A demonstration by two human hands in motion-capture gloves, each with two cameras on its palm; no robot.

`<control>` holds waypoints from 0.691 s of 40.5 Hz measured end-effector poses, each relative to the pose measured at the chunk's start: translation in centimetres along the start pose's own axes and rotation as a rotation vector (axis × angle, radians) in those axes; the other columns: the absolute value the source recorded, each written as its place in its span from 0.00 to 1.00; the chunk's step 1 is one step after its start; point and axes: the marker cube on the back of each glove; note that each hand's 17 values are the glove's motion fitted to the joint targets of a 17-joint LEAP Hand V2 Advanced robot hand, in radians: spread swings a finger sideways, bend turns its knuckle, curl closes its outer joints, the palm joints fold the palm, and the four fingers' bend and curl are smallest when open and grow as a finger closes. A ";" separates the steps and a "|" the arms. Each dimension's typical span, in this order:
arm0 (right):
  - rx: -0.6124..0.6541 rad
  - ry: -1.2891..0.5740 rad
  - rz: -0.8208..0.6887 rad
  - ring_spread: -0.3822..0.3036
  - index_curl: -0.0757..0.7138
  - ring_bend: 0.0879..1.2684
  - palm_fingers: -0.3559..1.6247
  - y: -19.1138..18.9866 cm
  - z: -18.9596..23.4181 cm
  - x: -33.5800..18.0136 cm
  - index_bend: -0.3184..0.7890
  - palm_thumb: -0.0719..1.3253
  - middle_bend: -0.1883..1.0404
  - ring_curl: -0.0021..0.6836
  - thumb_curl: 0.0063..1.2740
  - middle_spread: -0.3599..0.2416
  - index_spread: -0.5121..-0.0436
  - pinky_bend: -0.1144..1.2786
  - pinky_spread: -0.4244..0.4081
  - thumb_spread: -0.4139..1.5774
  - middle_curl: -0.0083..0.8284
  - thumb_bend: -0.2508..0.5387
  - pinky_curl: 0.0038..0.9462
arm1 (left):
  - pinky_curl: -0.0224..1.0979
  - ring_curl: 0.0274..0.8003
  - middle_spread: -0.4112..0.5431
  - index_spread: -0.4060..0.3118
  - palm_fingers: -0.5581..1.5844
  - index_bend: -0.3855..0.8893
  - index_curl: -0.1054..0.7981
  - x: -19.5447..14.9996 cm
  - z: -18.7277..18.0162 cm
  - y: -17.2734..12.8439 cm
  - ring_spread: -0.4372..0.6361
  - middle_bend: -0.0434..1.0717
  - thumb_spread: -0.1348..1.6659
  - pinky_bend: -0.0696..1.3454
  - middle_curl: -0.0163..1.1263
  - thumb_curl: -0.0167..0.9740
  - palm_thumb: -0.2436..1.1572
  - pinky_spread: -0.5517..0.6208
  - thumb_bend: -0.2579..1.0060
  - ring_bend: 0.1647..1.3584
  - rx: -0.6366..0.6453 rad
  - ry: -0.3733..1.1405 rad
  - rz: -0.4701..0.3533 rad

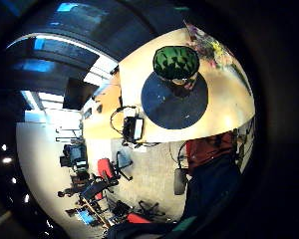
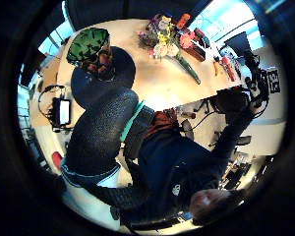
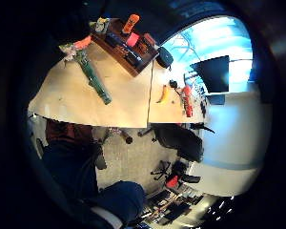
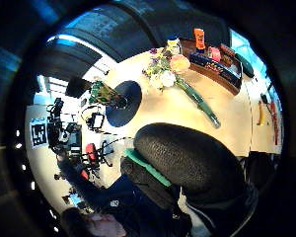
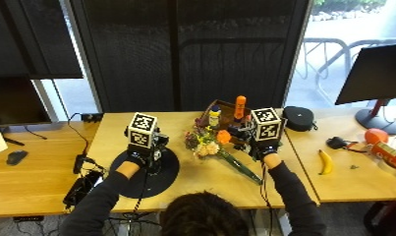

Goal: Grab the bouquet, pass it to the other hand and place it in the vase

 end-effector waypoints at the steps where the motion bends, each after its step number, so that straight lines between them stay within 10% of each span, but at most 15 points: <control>1: -0.001 0.001 0.001 0.56 0.11 0.26 0.35 0.0 0.0 0.0 0.35 0.19 0.29 0.11 0.03 0.56 0.68 0.41 0.54 0.41 0.05 0.45 0.11 | 0.09 0.06 0.55 0.56 0.37 0.42 0.16 0.0 0.0 0.0 0.53 0.14 0.31 0.31 0.02 0.05 0.26 0.62 0.26 0.20 0.002 0.008 0.000; 11: 0.020 0.013 -0.013 0.56 0.19 0.34 0.30 0.1 0.0 -0.6 0.38 0.21 0.31 0.28 0.07 0.55 0.37 0.47 0.56 0.64 0.16 0.41 0.24 | 0.19 0.18 0.66 0.56 0.34 0.44 0.27 -1.0 1.2 0.9 0.63 0.18 0.57 0.36 0.09 0.13 0.29 0.73 0.25 0.29 -0.011 0.096 -0.034; 28: -0.065 -0.086 -0.005 0.56 0.25 0.38 0.30 -1.5 2.0 -1.2 0.38 0.21 0.33 0.36 0.13 0.53 0.30 0.48 0.58 0.74 0.29 0.30 0.30 | 0.24 0.25 0.69 0.56 0.32 0.43 0.38 -1.5 2.3 1.4 0.67 0.19 0.68 0.37 0.15 0.22 0.31 0.77 0.19 0.33 0.011 0.081 -0.038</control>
